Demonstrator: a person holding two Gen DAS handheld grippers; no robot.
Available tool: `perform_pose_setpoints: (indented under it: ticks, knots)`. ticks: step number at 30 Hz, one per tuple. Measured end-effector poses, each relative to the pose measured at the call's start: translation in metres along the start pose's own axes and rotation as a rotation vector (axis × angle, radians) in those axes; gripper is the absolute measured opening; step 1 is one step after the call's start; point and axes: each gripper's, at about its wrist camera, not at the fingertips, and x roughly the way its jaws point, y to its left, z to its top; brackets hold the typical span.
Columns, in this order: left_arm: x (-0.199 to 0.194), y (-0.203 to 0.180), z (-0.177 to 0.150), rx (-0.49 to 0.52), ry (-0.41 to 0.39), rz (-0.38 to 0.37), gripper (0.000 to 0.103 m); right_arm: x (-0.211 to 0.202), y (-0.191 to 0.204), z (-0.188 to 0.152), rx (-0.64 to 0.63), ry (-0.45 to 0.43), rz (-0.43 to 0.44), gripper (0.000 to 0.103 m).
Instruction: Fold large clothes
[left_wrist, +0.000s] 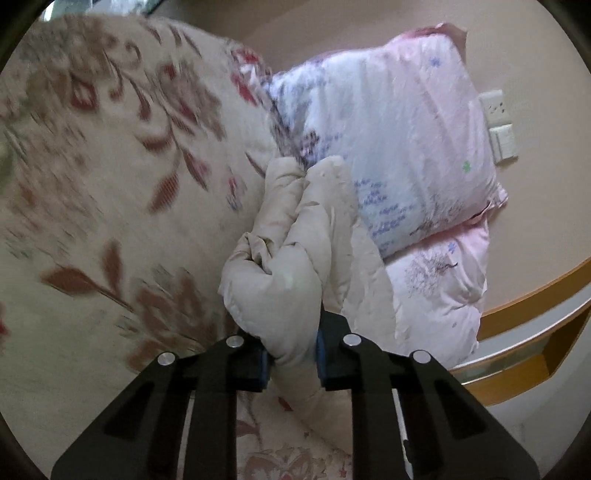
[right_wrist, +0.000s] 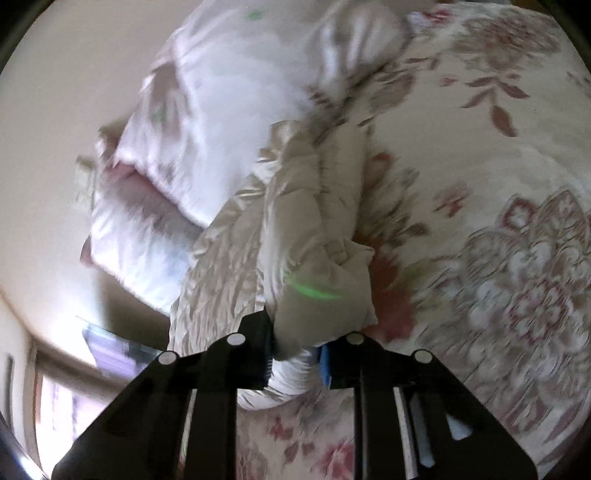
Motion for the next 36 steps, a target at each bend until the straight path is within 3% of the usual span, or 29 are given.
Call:
perform_pose_setpoints:
  ticks: [14, 15, 17, 18, 20, 22, 25, 28, 29, 36]
  knots:
    - [-0.078, 0.038, 0.008, 0.006, -0.073, 0.044, 0.017, -0.004, 0.037, -0.069, -0.254, 0.212, -0.001, 0.02]
    - [-0.079, 0.04, 0.008, 0.006, -0.072, 0.048, 0.018, -0.005, 0.038, -0.073, -0.272, 0.224, -0.018, 0.022]
    - [-0.078, 0.043, 0.007, 0.011, -0.061, 0.053, 0.019, -0.007, 0.038, -0.078, -0.308, 0.239, -0.088, 0.035]
    - [-0.077, 0.045, 0.007, 0.013, -0.055, 0.059, 0.02, -0.009, 0.037, -0.078, -0.313, 0.234, -0.121, 0.04]
    - [-0.074, 0.046, 0.006, 0.021, -0.053, 0.068, 0.024, -0.015, 0.039, -0.073, -0.311, 0.201, -0.175, 0.06]
    - [-0.074, 0.045, 0.005, 0.033, -0.061, 0.073, 0.03, -0.024, 0.045, -0.066, -0.338, 0.108, -0.277, 0.068]
    - [-0.074, 0.045, 0.003, 0.053, -0.075, 0.086, 0.048, -0.033, 0.063, -0.06, -0.396, -0.011, -0.399, 0.068]
    - [-0.073, 0.044, 0.001, 0.074, -0.078, 0.093, 0.055, -0.028, 0.09, -0.061, -0.479, -0.071, -0.429, 0.068]
    - [-0.073, 0.044, 0.001, 0.081, -0.08, 0.098, 0.062, -0.025, 0.098, -0.062, -0.511, -0.078, -0.429, 0.068]
    - [-0.071, 0.041, 0.0, 0.138, -0.082, 0.128, 0.066, 0.024, 0.164, -0.09, -0.732, -0.058, -0.391, 0.07]
